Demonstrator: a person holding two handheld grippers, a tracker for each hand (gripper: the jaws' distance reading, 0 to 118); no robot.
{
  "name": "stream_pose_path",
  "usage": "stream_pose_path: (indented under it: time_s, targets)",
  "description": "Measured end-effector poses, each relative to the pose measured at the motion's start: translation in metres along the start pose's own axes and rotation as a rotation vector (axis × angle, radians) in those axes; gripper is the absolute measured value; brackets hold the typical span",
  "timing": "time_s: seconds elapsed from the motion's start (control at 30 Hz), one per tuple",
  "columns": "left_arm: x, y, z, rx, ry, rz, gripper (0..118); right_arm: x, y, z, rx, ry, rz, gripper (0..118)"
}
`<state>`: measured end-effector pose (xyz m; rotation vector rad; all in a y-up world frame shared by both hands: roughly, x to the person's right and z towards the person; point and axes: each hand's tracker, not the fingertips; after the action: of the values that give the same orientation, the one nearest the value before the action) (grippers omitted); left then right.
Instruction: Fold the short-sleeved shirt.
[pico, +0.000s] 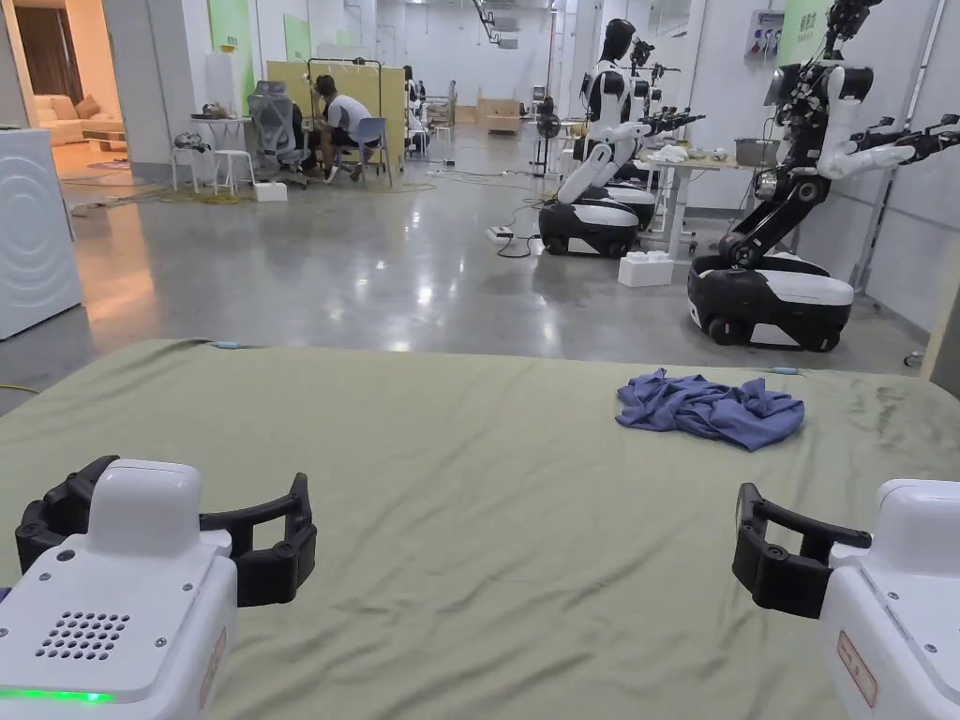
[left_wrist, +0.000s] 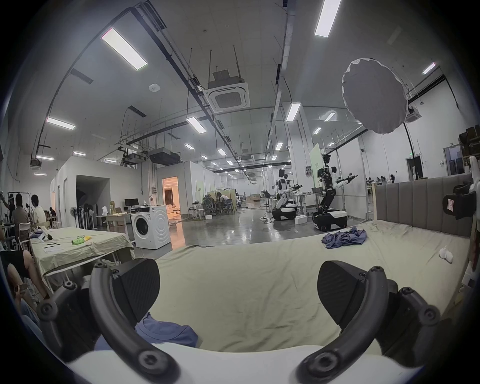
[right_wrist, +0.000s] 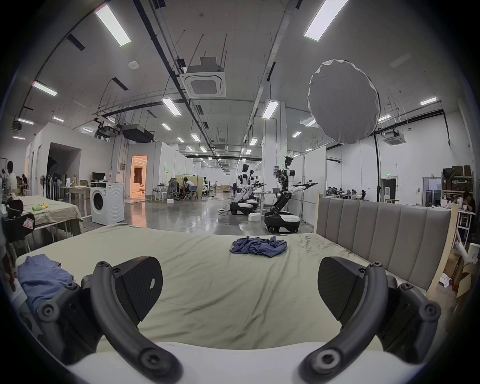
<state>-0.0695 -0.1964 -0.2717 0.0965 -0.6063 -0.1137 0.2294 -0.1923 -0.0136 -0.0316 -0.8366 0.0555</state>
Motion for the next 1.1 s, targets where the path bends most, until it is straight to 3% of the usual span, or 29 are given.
stream_pose_path:
  time_s: [1.1]
  targets:
    - [-0.001,0.009,0.003,0.020,-0.003,-0.005,118,-0.003,0.012,0.009,0.010,0.018,-0.030,118]
